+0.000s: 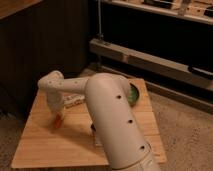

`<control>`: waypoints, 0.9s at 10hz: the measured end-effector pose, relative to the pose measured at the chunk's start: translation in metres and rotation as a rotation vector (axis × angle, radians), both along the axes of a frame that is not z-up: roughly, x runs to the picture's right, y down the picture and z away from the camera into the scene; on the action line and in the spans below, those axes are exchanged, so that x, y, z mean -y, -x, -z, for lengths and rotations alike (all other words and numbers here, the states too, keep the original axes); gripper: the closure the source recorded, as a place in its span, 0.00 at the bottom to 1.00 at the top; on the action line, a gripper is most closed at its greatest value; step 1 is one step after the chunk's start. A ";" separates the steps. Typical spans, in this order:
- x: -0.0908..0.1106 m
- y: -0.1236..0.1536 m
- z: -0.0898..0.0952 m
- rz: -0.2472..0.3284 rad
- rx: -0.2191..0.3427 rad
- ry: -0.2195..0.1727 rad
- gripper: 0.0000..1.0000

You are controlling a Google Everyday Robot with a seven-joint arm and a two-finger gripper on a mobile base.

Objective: Drag the pepper across the table

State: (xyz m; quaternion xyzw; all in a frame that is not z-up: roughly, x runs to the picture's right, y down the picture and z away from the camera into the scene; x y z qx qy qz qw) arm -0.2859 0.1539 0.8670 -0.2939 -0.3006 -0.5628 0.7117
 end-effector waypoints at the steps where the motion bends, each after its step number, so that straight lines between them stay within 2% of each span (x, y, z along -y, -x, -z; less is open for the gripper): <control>1: 0.000 0.001 0.000 0.002 0.001 -0.001 1.00; 9: 0.000 0.002 0.000 0.003 0.002 -0.003 1.00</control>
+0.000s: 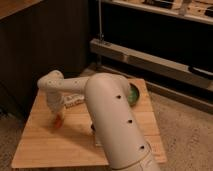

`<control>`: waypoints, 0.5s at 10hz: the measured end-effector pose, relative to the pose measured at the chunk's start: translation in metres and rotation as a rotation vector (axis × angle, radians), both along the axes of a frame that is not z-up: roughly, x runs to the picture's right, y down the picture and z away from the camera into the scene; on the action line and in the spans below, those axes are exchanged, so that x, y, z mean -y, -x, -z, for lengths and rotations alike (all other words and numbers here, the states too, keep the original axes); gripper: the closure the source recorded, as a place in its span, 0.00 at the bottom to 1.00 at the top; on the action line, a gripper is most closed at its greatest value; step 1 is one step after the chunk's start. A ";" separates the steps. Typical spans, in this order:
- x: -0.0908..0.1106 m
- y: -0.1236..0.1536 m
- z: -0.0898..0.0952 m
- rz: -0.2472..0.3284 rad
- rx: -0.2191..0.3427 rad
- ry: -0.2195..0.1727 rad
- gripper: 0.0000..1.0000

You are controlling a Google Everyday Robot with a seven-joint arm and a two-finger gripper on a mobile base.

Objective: Drag the pepper across the table

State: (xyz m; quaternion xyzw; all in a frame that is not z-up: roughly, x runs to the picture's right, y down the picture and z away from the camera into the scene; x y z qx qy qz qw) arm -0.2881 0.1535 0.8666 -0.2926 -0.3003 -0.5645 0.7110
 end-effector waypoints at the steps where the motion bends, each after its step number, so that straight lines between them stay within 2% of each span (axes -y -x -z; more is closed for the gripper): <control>1: 0.000 0.000 0.000 -0.001 0.000 0.000 1.00; 3: 0.002 -0.003 0.005 0.015 0.010 -0.016 1.00; 5: 0.016 0.009 0.040 0.041 0.086 -0.062 1.00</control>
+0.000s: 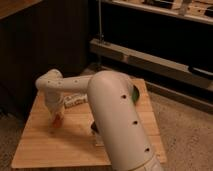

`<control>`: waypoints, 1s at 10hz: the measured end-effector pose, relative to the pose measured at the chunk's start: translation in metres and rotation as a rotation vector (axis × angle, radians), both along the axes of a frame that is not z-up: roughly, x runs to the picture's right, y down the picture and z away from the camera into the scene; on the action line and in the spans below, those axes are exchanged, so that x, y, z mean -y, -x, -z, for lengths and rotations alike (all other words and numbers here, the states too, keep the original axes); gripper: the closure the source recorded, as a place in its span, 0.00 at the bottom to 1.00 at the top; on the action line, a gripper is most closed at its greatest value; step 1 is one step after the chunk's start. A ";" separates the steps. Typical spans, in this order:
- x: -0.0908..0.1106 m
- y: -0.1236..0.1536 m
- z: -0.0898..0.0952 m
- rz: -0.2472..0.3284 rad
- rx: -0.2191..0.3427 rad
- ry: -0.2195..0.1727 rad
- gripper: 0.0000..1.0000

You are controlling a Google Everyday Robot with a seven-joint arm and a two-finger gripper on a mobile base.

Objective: Drag the pepper across the table

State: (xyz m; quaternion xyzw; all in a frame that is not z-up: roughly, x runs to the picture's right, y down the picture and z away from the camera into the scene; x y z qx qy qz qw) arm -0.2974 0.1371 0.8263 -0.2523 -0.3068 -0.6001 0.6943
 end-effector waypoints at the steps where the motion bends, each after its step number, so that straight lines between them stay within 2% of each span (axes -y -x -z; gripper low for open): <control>1: 0.008 0.008 0.015 0.010 0.028 -0.012 1.00; 2: 0.022 0.013 0.037 0.028 0.056 -0.024 1.00; 3: 0.035 0.014 0.051 0.036 0.072 -0.029 1.00; 4: 0.047 0.015 0.063 0.042 0.085 -0.031 1.00; 5: 0.053 0.017 0.066 0.045 0.094 -0.029 1.00; 6: 0.058 0.019 0.067 0.048 0.103 -0.025 1.00; 8: 0.061 0.024 0.058 0.055 0.121 -0.018 1.00; 9: 0.057 0.028 0.048 0.063 0.137 -0.010 1.00; 10: 0.046 0.034 0.028 0.068 0.167 -0.009 1.00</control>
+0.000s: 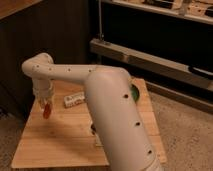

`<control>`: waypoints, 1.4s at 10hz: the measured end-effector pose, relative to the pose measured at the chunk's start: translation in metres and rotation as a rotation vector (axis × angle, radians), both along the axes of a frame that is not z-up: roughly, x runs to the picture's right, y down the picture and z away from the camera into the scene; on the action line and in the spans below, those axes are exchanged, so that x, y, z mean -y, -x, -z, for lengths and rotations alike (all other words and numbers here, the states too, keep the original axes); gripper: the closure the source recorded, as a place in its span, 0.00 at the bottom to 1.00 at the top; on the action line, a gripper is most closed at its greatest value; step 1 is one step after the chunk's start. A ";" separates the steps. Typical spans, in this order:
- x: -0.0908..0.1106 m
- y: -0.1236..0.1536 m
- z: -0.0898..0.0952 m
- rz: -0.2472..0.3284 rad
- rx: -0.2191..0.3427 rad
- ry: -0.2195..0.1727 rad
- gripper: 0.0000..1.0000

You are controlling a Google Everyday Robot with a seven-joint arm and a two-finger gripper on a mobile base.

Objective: Drag the pepper across the table

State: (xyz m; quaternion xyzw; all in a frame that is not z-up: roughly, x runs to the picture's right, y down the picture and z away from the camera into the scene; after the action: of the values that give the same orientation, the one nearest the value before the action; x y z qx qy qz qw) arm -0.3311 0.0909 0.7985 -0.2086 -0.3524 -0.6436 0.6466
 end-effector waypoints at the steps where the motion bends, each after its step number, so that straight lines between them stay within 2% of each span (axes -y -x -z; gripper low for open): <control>1: -0.008 0.003 -0.013 0.004 0.017 0.001 1.00; 3: -0.028 0.010 -0.040 0.017 0.062 0.001 1.00; 4: -0.033 0.010 -0.046 0.018 0.074 0.001 1.00; 7: -0.032 -0.004 -0.042 0.000 0.096 -0.012 1.00; 10: -0.033 -0.019 -0.052 -0.010 0.056 0.002 1.00; 12: -0.041 -0.030 -0.073 -0.009 0.018 0.013 1.00; 14: -0.042 -0.040 -0.078 -0.032 0.012 0.013 1.00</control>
State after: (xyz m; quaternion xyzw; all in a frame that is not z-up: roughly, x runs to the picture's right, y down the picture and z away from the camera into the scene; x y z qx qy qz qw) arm -0.2914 0.1330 0.8765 -0.2032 -0.3641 -0.6319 0.6533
